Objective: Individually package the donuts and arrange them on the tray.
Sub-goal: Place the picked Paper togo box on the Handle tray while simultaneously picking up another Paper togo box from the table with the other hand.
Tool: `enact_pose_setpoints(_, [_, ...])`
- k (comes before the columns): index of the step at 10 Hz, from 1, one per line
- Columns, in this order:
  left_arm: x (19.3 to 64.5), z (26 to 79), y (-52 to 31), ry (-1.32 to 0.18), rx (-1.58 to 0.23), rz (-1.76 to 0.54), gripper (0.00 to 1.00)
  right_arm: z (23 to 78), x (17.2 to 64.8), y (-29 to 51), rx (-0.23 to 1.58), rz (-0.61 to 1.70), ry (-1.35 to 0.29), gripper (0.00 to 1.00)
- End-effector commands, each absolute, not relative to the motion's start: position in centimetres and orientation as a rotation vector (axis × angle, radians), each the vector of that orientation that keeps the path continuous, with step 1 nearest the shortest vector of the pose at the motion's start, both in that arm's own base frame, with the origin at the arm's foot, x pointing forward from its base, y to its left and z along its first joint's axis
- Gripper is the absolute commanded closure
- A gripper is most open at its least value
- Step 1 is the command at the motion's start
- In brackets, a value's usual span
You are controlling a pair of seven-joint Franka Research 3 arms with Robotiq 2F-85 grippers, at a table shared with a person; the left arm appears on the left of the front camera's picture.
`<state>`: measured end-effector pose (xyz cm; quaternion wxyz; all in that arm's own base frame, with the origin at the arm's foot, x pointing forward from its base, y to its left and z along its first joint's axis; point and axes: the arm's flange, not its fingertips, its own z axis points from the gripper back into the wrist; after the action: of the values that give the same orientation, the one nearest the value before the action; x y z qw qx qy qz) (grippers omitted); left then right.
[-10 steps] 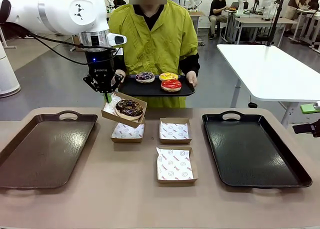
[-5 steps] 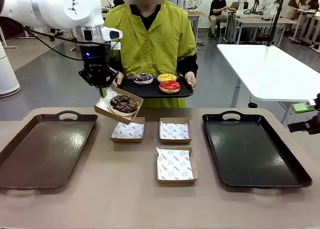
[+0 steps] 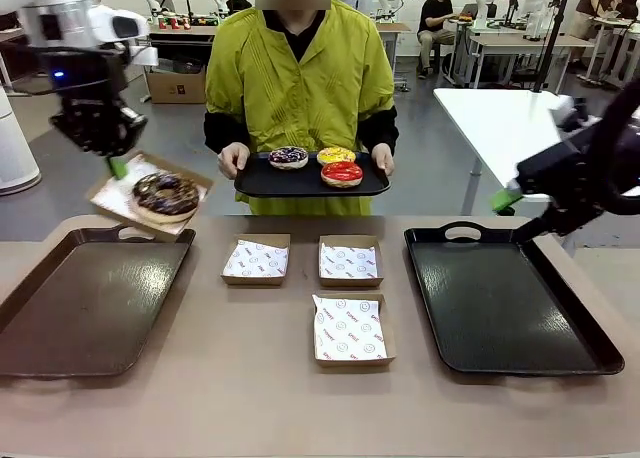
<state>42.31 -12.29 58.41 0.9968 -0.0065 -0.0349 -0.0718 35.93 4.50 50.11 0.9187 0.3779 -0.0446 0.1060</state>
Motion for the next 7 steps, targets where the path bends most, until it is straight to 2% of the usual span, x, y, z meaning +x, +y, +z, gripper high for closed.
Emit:
enact_pose_setpoints(1, [39.4,56.1,-9.8,-0.067,-0.038,-0.085,0.99,49.4,39.2,8.0,0.654,0.207,0.004,0.00])
enact_pose_setpoints(5, [38.0,52.2,-4.3,-0.045,-0.073,0.011,0.99,46.9,41.7,14.5,0.464,0.169,0.049,0.00])
enact_pose_setpoints(7, [38.8,51.1,-4.1,-0.020,-0.044,-0.021,0.99,46.9,41.3,14.0,0.542,0.205,0.030,0.00])
